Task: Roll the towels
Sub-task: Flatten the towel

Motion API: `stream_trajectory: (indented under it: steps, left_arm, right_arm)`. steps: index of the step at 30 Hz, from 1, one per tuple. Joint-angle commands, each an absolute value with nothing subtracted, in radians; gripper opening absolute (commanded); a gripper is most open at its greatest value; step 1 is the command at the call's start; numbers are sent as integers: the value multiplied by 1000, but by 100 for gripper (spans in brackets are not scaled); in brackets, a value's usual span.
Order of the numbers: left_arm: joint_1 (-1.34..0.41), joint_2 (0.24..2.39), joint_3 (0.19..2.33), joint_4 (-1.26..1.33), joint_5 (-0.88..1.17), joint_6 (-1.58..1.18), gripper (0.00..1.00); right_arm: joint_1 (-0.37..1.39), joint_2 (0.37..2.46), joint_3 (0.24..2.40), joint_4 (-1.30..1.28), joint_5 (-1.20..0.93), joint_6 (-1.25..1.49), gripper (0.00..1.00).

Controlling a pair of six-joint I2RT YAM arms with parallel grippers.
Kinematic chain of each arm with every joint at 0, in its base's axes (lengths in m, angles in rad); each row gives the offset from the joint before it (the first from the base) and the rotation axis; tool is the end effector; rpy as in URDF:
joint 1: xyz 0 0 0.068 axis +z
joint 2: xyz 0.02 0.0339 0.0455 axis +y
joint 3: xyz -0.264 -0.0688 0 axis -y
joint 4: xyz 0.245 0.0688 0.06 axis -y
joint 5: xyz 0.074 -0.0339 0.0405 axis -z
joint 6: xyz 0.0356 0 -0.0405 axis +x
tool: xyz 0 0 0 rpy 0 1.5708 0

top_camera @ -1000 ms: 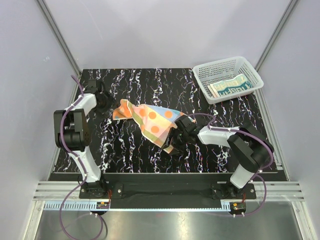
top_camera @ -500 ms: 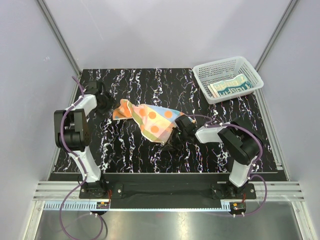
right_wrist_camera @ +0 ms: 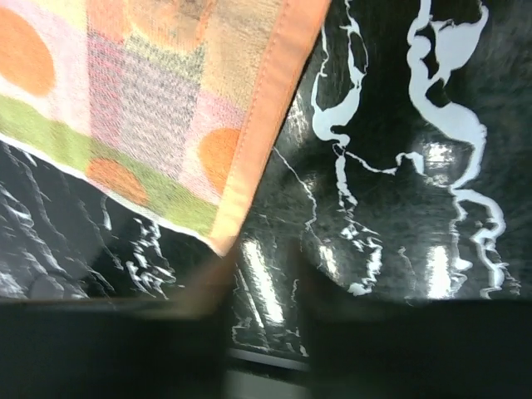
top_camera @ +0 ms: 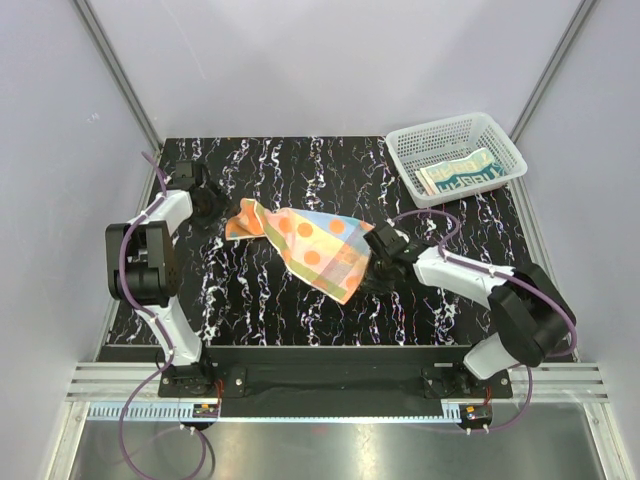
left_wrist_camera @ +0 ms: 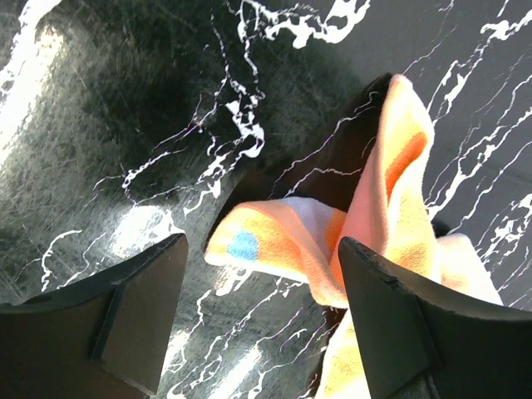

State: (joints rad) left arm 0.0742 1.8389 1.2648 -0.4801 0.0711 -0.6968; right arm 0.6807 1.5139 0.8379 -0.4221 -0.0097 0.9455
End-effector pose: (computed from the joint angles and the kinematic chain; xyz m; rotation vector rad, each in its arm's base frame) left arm 0.3815 0.0258 0.1902 -0.9751 2.4693 -0.3047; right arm 0.2201 0.1787 0.1730 0.3640 2.7575 0.4959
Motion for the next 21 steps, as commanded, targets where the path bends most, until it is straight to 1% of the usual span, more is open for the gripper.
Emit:
stream_trajectory:
  steps: [1, 2, 4, 5, 7, 8, 12, 21]
  left_arm:
    - [80, 1789, 1252, -442, 81, -686, 78]
    - [81, 1787, 1250, -442, 80, -686, 78]
    - [80, 1784, 1247, -442, 80, -684, 78]
    - [80, 1779, 1246, -440, 78, -684, 78]
    - [81, 1776, 1240, -436, 83, -686, 78]
    - [80, 1775, 1235, -434, 83, -687, 78]
    - [80, 1764, 1201, -416, 89, -690, 78]
    - [81, 1749, 1169, -391, 100, -696, 78]
  right_arm:
    - [725, 1514, 941, -537, 83, 806, 63]
    - [745, 1534, 962, -549, 92, 787, 70]
    - [805, 1555, 1020, -597, 135, 756, 74]
    - [821, 1584, 1037, -604, 137, 743, 81]
    - [845, 1617, 1089, -638, 170, 718, 83]
    - [848, 1656, 1106, -650, 175, 707, 90]
    - [861, 1758, 1196, -695, 196, 657, 91]
    - [905, 1913, 1282, -724, 160, 630, 90]
